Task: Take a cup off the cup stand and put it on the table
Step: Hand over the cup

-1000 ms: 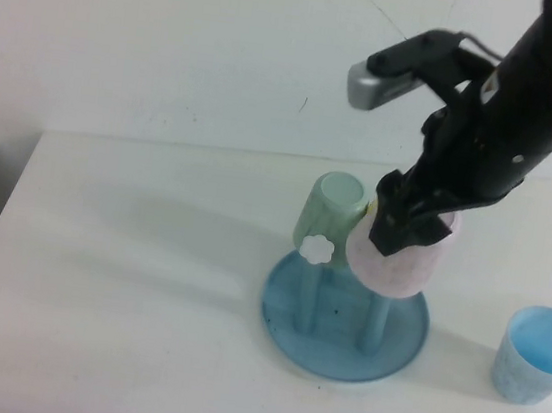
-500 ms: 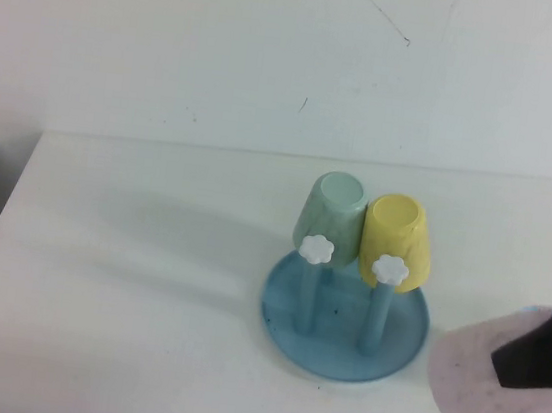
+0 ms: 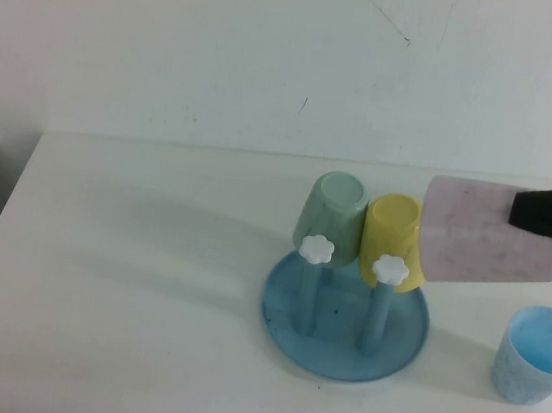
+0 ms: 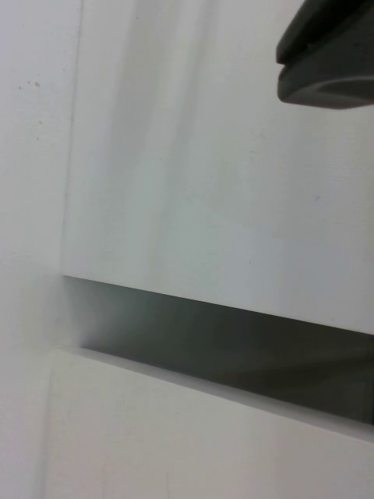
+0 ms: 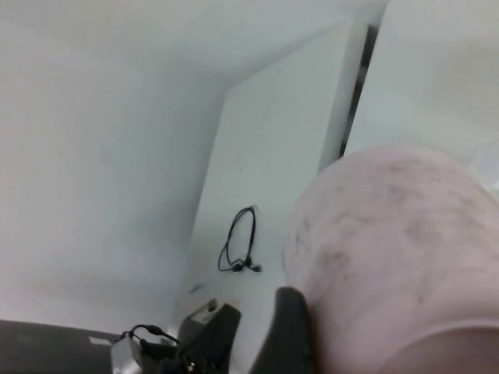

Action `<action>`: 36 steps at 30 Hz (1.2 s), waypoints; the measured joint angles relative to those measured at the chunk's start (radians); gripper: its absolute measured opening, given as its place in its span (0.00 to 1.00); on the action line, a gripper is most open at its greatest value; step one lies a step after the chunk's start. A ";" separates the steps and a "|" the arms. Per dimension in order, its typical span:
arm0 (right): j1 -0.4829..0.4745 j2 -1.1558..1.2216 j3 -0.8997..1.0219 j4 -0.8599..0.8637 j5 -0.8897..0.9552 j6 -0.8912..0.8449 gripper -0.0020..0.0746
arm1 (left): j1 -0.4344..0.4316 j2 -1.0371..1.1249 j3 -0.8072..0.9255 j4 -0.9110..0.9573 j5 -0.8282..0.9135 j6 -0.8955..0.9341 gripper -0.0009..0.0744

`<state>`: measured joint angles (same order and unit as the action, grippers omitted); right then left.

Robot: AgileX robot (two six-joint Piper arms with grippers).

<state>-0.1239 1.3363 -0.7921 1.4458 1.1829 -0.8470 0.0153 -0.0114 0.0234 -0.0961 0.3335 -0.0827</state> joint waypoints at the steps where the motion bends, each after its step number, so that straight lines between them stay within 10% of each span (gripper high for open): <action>1: 0.004 0.004 0.000 0.013 0.000 0.005 0.79 | 0.000 0.000 0.000 0.000 0.000 0.000 0.01; 19: 0.073 0.008 0.002 0.113 0.000 0.150 0.79 | 0.000 0.000 0.000 -0.010 -0.005 -0.007 0.01; 28: 0.073 0.008 0.002 0.034 0.000 0.143 0.79 | 0.000 0.000 0.004 -0.935 -0.149 -0.268 0.01; 36: 0.073 0.008 0.002 0.007 0.000 0.052 0.79 | 0.000 0.000 0.004 -1.066 -0.239 -0.121 0.01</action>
<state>-0.0508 1.3440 -0.7899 1.4527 1.1829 -0.7946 0.0153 -0.0114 0.0273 -1.1623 0.0948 -0.2037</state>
